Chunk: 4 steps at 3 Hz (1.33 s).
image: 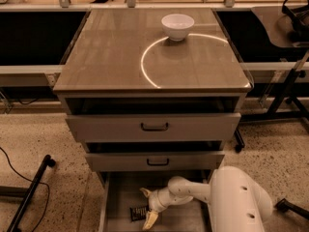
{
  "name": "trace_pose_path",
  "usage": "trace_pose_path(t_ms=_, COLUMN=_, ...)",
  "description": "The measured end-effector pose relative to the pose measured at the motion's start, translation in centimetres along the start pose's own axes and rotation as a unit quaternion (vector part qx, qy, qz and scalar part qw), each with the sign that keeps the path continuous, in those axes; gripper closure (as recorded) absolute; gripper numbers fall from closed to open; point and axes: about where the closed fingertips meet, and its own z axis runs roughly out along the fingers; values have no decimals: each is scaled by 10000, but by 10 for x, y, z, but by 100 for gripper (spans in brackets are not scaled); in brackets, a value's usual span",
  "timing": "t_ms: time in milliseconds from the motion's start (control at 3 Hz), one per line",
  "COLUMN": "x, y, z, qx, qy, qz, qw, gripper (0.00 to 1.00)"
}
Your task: Pick rxbar chocolate from bottom drawer and place on counter
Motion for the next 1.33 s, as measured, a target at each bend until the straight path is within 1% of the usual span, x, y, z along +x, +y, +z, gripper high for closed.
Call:
trace_pose_path(t_ms=667, x=13, y=-2, z=20, qx=-77, qy=124, qz=47, qw=9999, gripper=0)
trace_pose_path(t_ms=1000, x=19, y=-2, z=26, qx=-101, qy=208, qz=69, qw=9997, gripper=16)
trace_pose_path(t_ms=1333, x=22, y=0, z=30, qx=-106, qy=279, qz=66, qw=9995, gripper=41)
